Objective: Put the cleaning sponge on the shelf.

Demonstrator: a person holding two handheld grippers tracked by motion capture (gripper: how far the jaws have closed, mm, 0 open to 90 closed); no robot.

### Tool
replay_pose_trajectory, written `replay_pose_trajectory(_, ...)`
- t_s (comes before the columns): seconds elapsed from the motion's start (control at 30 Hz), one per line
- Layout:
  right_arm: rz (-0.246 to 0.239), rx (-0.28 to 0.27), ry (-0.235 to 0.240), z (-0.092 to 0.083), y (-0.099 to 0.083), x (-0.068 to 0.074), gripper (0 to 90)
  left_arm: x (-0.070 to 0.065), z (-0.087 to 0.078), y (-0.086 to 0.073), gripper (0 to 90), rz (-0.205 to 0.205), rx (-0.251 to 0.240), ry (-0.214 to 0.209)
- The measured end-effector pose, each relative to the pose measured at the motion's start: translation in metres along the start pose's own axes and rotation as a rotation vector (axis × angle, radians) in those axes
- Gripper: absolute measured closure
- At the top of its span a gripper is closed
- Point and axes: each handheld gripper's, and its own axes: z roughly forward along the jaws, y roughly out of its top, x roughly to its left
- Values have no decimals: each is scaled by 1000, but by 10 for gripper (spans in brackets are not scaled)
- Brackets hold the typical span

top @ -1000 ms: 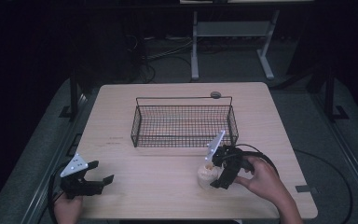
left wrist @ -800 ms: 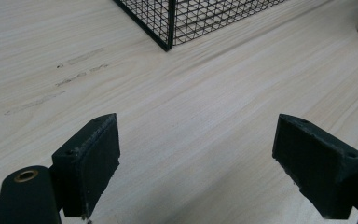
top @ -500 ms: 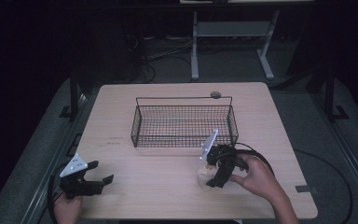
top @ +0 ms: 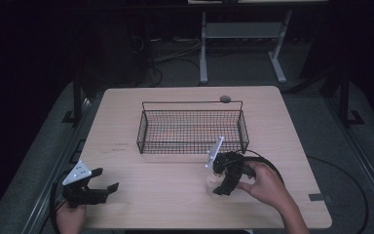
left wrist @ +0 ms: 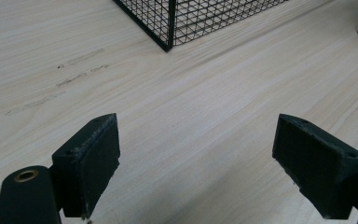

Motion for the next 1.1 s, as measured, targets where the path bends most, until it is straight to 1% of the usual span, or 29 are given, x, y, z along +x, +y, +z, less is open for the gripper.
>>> replay_pose_trajectory(0.07, 2, -5, -1, -1, 0, -1, 279, 0, 0, 0, 137, 0, -1, 0)
replay_pose_trajectory(0.13, 10, -7, 2, -1, -1, -1, 282, 0, 0, 0, 137, 0, -1, 1)
replay_pose_trajectory(0.3, 13, -12, 4, -3, -2, -1, 292, 0, 0, 0, 137, 0, -2, 1)
replay_pose_trajectory(0.4, 5, -30, 7, -6, -2, -2, 293, 0, 0, 0, 137, 0, -2, 1)
replay_pose_trajectory(0.53, 2, -37, -5, -14, 2, -4, 293, 0, 0, 0, 137, -4, -1, 1)
replay_pose_trajectory(0.57, -2, -42, -4, -16, 3, -5, 293, 0, 0, 0, 137, 3, -1, 1)
replay_pose_trajectory(0.63, -14, -53, -6, -22, 7, -6, 294, -1, 0, 0, 137, 4, -2, 2)
replay_pose_trajectory(0.83, -34, -51, -17, -37, 17, -12, 295, 0, 0, 0, 137, 2, -1, 2)
replay_pose_trajectory(0.93, -44, -47, -22, -42, 22, -16, 295, 0, -1, 0, 137, -1, -3, 2)
replay_pose_trajectory(0.97, -43, -48, -18, -45, 24, -19, 295, 0, -1, 0, 137, -2, -3, 2)
replay_pose_trajectory(1.1, -41, -44, -20, -49, 27, -24, 295, 0, -1, 0, 137, -1, -4, 3)
